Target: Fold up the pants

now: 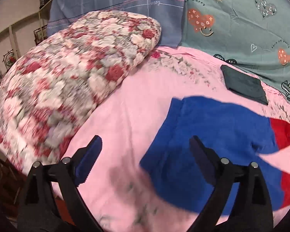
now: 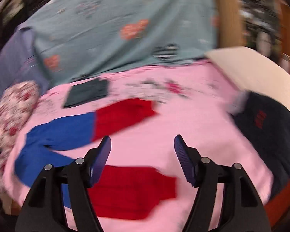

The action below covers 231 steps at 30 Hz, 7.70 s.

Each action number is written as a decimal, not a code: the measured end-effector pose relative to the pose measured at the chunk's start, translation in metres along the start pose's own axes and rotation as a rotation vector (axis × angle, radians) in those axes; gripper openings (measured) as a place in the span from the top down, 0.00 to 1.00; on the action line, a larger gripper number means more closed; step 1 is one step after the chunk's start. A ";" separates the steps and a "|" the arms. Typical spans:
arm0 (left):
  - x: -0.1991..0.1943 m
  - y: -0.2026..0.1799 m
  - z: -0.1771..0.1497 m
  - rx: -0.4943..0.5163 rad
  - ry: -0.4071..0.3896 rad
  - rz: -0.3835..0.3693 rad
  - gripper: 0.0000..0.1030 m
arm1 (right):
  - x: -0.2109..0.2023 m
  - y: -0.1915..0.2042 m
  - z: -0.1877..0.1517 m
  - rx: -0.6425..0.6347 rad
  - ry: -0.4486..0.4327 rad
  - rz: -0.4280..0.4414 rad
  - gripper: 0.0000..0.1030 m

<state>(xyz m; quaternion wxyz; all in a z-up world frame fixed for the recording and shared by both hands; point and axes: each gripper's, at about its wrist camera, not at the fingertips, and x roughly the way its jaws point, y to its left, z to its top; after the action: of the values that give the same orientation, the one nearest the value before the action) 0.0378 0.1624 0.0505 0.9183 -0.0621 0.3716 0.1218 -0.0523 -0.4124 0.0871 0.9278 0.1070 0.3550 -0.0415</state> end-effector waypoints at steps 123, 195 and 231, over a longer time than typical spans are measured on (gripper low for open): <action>0.064 -0.014 -0.088 0.132 0.279 -0.201 0.08 | 0.034 -0.034 -0.170 0.297 -0.007 0.040 0.98; -0.051 -0.200 -0.085 0.517 -0.013 -0.405 0.06 | -0.002 -0.102 -0.113 0.363 0.024 -0.108 0.13; -0.006 -0.196 -0.089 0.419 0.074 -0.300 0.02 | 0.012 0.012 -0.032 0.123 0.004 0.252 0.21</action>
<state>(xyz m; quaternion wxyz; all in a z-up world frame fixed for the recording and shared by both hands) 0.0272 -0.0456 -0.0047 0.9046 0.0706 0.4088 -0.0978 -0.0625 -0.3937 0.0576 0.9167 0.2073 0.3373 0.0538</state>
